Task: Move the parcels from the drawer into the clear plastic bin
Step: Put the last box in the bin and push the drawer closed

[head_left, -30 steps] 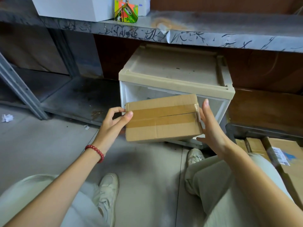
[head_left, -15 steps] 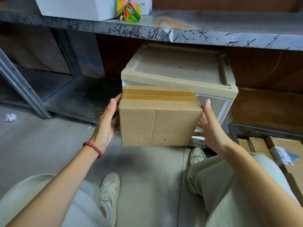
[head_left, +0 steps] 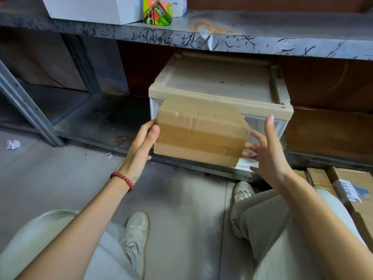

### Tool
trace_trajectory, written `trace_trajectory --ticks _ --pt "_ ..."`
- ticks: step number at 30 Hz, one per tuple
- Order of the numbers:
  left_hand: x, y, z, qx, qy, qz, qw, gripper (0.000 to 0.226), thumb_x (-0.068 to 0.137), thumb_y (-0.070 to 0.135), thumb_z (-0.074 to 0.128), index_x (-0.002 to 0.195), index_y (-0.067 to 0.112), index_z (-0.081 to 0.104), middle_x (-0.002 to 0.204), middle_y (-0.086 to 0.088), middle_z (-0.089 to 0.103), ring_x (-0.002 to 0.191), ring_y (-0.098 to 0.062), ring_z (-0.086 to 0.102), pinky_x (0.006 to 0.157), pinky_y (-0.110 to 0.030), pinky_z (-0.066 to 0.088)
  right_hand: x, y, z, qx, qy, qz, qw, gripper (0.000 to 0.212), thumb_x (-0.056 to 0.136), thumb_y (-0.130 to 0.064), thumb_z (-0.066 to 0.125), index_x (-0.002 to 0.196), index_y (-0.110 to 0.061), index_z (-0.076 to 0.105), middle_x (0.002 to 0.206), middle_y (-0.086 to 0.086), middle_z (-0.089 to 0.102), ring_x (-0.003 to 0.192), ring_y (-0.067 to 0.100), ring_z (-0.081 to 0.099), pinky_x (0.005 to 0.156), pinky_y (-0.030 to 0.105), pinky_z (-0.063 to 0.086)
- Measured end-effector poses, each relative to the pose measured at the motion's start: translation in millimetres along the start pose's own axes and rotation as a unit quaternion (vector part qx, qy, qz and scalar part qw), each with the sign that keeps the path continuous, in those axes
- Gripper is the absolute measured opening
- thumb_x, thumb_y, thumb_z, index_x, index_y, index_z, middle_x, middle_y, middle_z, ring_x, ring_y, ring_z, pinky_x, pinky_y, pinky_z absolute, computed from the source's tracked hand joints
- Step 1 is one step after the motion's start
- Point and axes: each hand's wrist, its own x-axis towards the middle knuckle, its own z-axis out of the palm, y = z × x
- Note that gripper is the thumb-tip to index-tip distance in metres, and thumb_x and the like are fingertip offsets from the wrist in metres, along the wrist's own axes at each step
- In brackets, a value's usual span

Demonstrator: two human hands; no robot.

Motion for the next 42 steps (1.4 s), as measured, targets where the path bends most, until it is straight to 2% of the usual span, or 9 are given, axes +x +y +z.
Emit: trace_trajectory --ticks 3,7,9,12,17,23,28,31,42 --pt "2 2 3 0.020 -0.006 0.008 1.000 0.089 0.045 0.100 0.038 0.125 0.062 0.036 0.129 0.022 0.054 0.112 -0.003 0.051 0.077 -0.026 0.038 2 0 -3 0.010 0.029 -0.030 0.999 0.098 0.064 -0.089 0.020 0.142 -0.033 0.042 0.123 -0.003 0.064 0.117 0.016 0.054 0.111 0.063 0.011" --pt "1 4 16 0.074 -0.032 0.025 0.996 0.053 0.073 0.074 0.047 0.123 0.062 0.032 0.097 0.043 0.060 0.093 0.020 0.055 0.069 -0.011 0.041 -5 -3 -3 -0.036 -0.007 -0.047 0.998 0.084 0.067 -0.089 0.021 0.130 -0.045 0.053 0.136 -0.013 0.053 0.128 0.013 0.042 0.111 0.053 0.011" --pt "3 1 22 0.067 -0.026 0.027 0.997 0.054 0.078 0.063 0.054 0.128 0.056 0.036 0.099 0.028 0.067 0.096 0.012 0.060 0.070 -0.012 0.049 -7 0 -3 -0.057 0.008 -0.052 0.997 0.084 0.067 -0.091 0.035 0.134 -0.041 0.050 0.133 -0.020 0.051 0.125 0.006 0.043 0.107 0.041 0.024" --pt "7 0 30 0.052 -0.007 0.038 0.998 0.066 0.077 0.056 0.063 0.137 0.040 0.042 0.116 0.009 0.063 0.108 -0.008 0.060 0.080 -0.024 0.054 -9 2 -2 -0.056 0.067 -0.088 0.992 0.066 0.068 -0.075 0.054 0.116 -0.030 0.049 0.108 -0.022 0.055 0.093 -0.013 0.052 0.076 0.013 0.034" --pt "16 9 60 0.038 0.010 0.066 0.997 0.067 0.076 0.046 0.068 0.137 0.035 0.041 0.130 0.007 0.053 0.121 -0.016 0.051 0.088 -0.035 0.054 -12 2 -10 -0.002 0.163 -0.114 0.980 0.054 0.069 -0.065 0.065 0.102 -0.029 0.043 0.108 -0.011 0.055 0.100 0.002 0.055 0.080 0.024 0.042" --pt "23 34 108 0.000 0.012 0.121 0.993 0.054 0.074 0.045 0.071 0.122 0.036 0.047 0.116 0.025 0.055 0.114 0.003 0.052 0.096 -0.027 0.048 -27 -8 -53 0.047 0.239 -0.105 0.964 0.055 0.086 -0.058 0.058 0.127 -0.023 0.046 0.110 -0.008 0.061 0.096 0.006 0.060 0.074 0.025 0.047" --pt "31 57 176 0.041 -0.058 0.167 0.983 0.053 0.080 0.049 0.068 0.128 0.037 0.049 0.128 0.010 0.048 0.107 0.005 0.048 0.075 -0.007 0.044 -60 -1 -109 0.067 0.303 -0.082 0.947 0.033 0.091 -0.054 0.053 0.116 -0.032 0.056 0.104 -0.011 0.065 0.094 0.007 0.060 0.072 0.024 0.045" --pt "31 66 225 0.079 -0.115 0.170 0.976 0.061 0.080 0.052 0.065 0.135 0.037 0.045 0.127 0.004 0.041 0.110 -0.006 0.046 0.081 -0.017 0.044 -84 11 -147 0.097 0.362 -0.061 0.925 0.041 0.090 -0.054 0.054 0.124 -0.032 0.053 0.112 -0.008 0.063 0.102 0.013 0.059 0.091 0.034 0.047" --pt "18 60 369 0.058 -0.240 0.167 0.955 0.083 0.070 0.061 0.066 0.142 0.038 0.032 0.141 0.009 0.047 0.123 -0.013 0.050 0.097 -0.034 0.049 -109 50 -272 0.011 0.478 -0.042 0.877 0.061 0.088 -0.056 0.055 0.139 -0.025 0.046 0.133 -0.002 0.049 0.116 0.017 0.048 0.092 0.034 0.039"
